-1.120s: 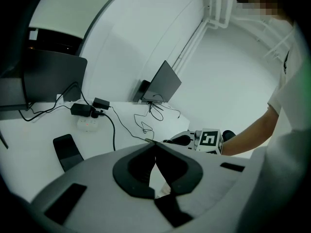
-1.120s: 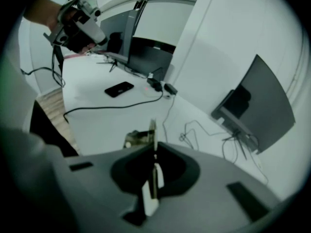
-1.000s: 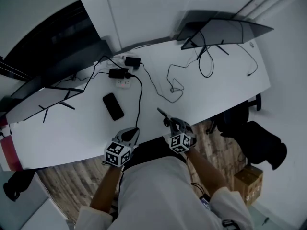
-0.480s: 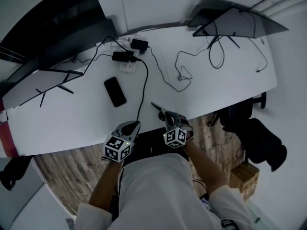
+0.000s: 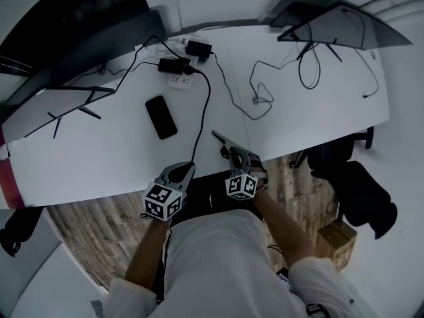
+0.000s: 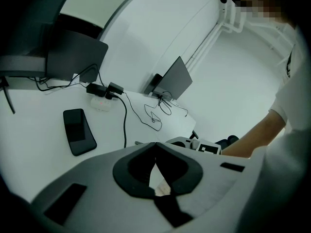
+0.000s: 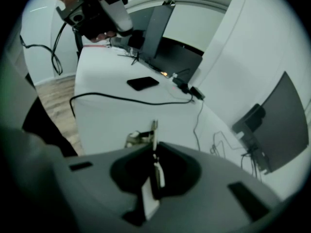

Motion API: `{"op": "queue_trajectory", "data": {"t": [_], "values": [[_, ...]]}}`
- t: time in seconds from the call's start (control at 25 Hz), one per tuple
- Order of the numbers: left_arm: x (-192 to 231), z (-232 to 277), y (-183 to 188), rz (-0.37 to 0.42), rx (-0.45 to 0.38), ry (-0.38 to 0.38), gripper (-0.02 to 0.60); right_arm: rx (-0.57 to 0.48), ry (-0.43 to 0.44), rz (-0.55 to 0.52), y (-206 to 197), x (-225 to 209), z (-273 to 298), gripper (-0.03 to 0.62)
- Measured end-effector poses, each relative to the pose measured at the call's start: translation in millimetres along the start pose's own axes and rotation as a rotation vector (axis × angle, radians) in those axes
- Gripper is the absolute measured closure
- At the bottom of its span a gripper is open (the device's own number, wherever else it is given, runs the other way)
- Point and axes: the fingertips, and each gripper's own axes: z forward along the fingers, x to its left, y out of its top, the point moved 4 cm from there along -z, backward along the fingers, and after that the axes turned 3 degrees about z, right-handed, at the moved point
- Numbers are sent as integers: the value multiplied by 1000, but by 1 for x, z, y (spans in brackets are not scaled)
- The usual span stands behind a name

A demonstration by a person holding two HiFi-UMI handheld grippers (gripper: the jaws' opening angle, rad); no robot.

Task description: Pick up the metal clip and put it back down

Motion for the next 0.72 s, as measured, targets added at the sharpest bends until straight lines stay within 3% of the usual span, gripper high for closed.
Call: {"op": "queue_trajectory", "data": {"t": [0.36, 0.72], "values": [[-1, 5, -9, -9, 11, -11, 549, 11, 13, 47, -2, 7, 3, 553], [2, 8, -19, -24, 17, -12, 549, -9, -46, -41, -3, 15, 7, 546]]}}
